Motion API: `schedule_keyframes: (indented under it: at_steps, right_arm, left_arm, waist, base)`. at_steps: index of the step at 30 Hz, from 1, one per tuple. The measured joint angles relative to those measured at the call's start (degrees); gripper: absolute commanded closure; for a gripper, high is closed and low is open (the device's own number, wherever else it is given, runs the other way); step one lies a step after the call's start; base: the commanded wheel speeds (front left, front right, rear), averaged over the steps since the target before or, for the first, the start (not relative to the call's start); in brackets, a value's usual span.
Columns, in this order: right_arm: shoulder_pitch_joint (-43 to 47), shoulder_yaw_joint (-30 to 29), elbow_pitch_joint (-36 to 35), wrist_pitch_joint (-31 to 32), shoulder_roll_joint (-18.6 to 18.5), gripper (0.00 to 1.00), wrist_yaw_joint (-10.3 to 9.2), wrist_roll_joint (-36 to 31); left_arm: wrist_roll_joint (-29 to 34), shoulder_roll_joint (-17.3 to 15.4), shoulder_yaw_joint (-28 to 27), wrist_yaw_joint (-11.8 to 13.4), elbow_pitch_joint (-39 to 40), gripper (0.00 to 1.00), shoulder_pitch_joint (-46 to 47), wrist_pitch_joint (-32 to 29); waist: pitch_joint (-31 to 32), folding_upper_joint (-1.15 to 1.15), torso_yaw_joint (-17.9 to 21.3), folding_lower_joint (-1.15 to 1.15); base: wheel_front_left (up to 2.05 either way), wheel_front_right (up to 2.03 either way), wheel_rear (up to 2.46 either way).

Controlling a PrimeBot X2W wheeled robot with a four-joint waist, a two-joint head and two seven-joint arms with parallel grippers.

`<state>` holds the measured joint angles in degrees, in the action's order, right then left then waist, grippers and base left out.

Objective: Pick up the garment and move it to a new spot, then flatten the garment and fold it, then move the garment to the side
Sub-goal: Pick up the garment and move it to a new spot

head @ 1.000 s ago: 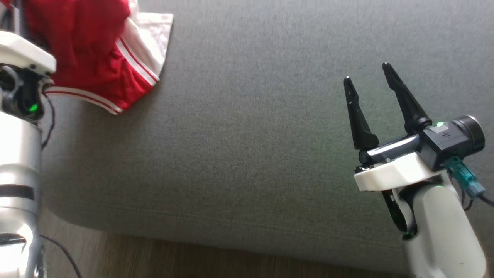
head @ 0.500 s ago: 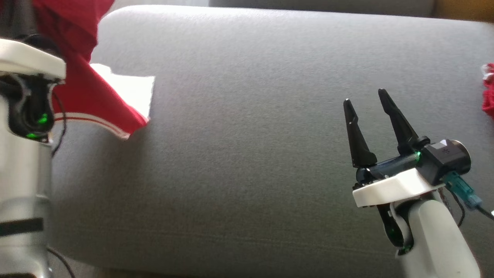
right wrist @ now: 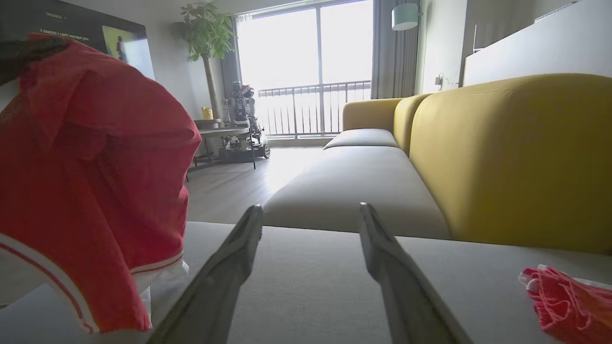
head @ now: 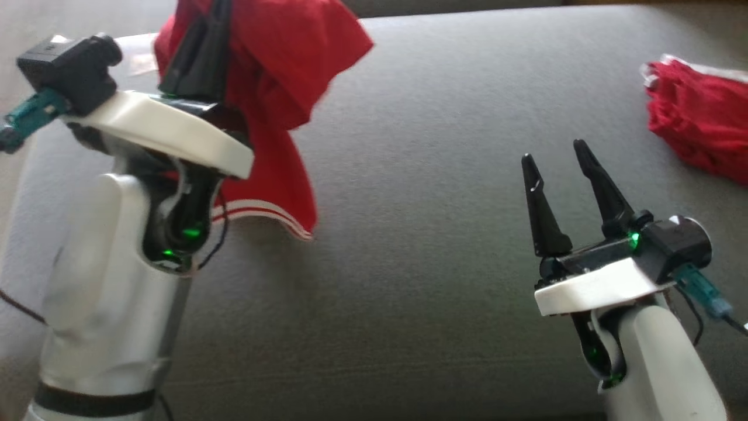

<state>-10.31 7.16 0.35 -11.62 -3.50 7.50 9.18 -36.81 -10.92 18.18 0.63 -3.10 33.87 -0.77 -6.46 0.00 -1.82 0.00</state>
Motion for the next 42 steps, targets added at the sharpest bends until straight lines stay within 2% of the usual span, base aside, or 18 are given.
schedule_keyframes:
  at_steps: [4,10,16,18,19,20,21,26,33,37,42]
  right_arm:
    - [-2.0,-0.7,-0.5,-0.1,0.0,0.00,0.00,0.1]
    - [-3.8,-1.5,-0.7,-1.1,0.0,0.00,0.00,1.3]
    - [-4.6,-1.4,-0.2,-2.2,0.0,0.00,0.00,2.9]
    - [-4.6,-1.2,0.1,-2.3,0.0,0.00,0.00,3.5]
    - [-4.6,-1.0,0.3,-2.5,0.0,0.00,0.00,3.7]
    - [-4.6,-0.8,0.5,-2.6,0.0,0.00,0.00,3.9]
    - [-4.6,-0.4,0.9,-2.7,0.0,0.00,0.00,4.1]
    - [-4.7,0.8,1.8,-2.8,0.0,0.00,0.00,4.4]
    - [-4.8,0.2,1.8,-2.9,0.0,0.00,0.00,3.4]
    - [-4.3,0.0,1.8,-2.9,0.0,0.00,0.00,2.2]
    - [-2.4,-1.8,2.1,-2.8,0.1,0.00,0.00,0.3]
  left_arm:
    - [0.0,2.2,2.6,0.3,0.4,1.00,0.0,-0.2]
    - [0.0,5.7,7.1,-0.7,-0.4,1.00,1.6,-0.1]
    - [0.0,6.3,8.9,-1.6,-3.2,1.00,6.3,-1.2]
    - [2.8,5.5,9.7,-1.1,-7.0,1.00,7.5,-1.8]
    - [4.5,5.3,10.5,-0.6,-9.7,0.62,8.2,-2.4]
    - [5.0,5.3,11.0,-0.4,-12.3,0.12,8.7,-2.7]
    - [5.6,5.4,11.5,-0.4,-14.8,0.00,9.0,-2.7]
    - [8.1,6.0,14.3,-0.6,-23.3,0.00,10.3,0.4]
    - [7.2,5.7,12.3,-1.0,-25.9,0.00,9.0,7.5]
    - [6.4,3.5,9.1,1.2,-23.4,0.00,3.9,12.0]
    - [5.4,-0.6,4.3,4.9,-17.5,0.00,-6.5,14.5]
  waist:
    - [-1.6,0.00,3.4,0.00]
    - [-4.4,0.00,8.7,0.00]
    - [-7.0,0.00,14.0,0.00]
    - [-7.8,0.00,15.5,0.00]
    - [-8.2,0.00,16.3,0.00]
    - [-8.6,0.00,16.9,0.00]
    - [-9.0,0.00,17.6,0.00]
    - [-9.9,0.00,19.3,0.00]
    - [-8.2,0.00,16.4,0.00]
    - [-6.3,0.00,13.5,0.00]
    - [-3.5,0.00,8.8,0.00]
  base:
    - [0.00,0.00,0.00]
    - [0.00,0.00,0.00]
    - [0.00,0.00,0.00]
    - [0.00,0.00,0.00]
    - [0.00,0.00,0.00]
    - [0.00,0.00,0.00]
    - [0.00,0.00,0.00]
    - [0.00,0.00,0.00]
    - [0.00,0.00,0.00]
    - [0.00,0.00,0.00]
    - [0.00,0.00,0.00]
